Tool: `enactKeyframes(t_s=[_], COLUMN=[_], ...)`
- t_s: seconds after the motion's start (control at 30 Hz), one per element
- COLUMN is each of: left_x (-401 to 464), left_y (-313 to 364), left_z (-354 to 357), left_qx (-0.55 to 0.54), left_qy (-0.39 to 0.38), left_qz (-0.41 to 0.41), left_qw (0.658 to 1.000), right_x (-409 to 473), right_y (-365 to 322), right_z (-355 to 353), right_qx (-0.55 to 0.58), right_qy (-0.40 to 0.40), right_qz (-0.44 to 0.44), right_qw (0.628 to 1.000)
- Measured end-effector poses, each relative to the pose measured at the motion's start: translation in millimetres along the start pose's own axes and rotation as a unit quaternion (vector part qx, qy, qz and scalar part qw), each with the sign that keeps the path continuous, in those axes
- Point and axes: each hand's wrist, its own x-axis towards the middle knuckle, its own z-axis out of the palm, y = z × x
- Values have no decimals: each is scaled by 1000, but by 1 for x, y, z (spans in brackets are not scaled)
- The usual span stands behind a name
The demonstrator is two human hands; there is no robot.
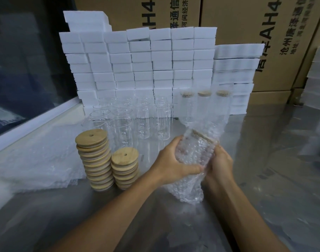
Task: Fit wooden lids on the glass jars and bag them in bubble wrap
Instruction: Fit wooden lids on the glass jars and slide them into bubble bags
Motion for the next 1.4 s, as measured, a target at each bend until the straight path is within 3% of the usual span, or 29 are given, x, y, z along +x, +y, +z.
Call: enactKeyframes(t_s=[0.1, 0.17, 0.27, 0.33, 0.37, 0.53, 0.67, 0.77, 0.83, 0.97, 1.03, 1.13, 1.27, 1.4], left_x=[3, 6, 14, 19, 21, 26, 29, 27, 29, 23, 18, 16, 28, 45], left_y=[0, 2, 6, 10, 13, 18, 7, -4, -9, -22, -36, -53, -64, -75], left_z=[4, 7, 5, 2, 2, 2, 2, 10, 13, 20, 24, 29, 32, 32], left_qx=[-77, -111, -84, -80, -77, -119, -169, -155, -146, -120, -24, 111, 302, 379], left_qy=[23, 75, 199, 262, 276, 294, 254, 195, 161, 102, 100, 90, 56, 38], left_qz=[-26, -52, -89, -90, -91, -100, -77, -53, -44, -72, -98, -52, 28, 53], left_qw=[996, 990, 972, 958, 954, 943, 949, 967, 975, 985, 990, 988, 951, 923], right_x=[2, 0, -2, -8, -10, -13, -8, -3, -1, 8, 19, 43, 86, 135], right_y=[-2, -2, 3, 8, 12, 25, 33, 35, 35, 33, 29, 20, 6, -13], right_z=[-7, -7, -5, 0, 1, 0, -1, -2, -4, -10, -14, -22, -36, -48], right_qx=[71, 64, -120, -238, -264, -317, -323, -306, -306, -323, -327, -339, -353, -364], right_qy=[-53, -53, 38, 14, -24, -228, -256, -263, -242, -98, -49, -5, 38, 116], right_qz=[83, 73, -113, -237, -257, -146, -117, -160, -170, -170, -179, -211, -237, -270], right_qw=[993, 994, 986, 942, 929, 909, 904, 901, 905, 926, 927, 917, 904, 884])
